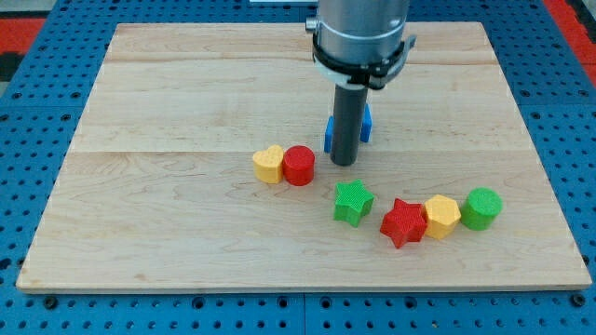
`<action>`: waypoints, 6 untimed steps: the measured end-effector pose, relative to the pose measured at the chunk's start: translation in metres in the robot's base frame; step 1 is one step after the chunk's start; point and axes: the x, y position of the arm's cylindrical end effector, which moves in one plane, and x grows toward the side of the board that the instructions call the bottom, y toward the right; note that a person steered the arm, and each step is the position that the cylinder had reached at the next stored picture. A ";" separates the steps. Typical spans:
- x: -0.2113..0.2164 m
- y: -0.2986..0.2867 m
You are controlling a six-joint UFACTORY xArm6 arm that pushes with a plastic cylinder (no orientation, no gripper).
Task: Separate the green star and red star
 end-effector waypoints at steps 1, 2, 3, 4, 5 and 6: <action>-0.036 0.000; -0.037 0.000; -0.035 0.057; -0.032 0.157; 0.003 0.224; 0.050 0.271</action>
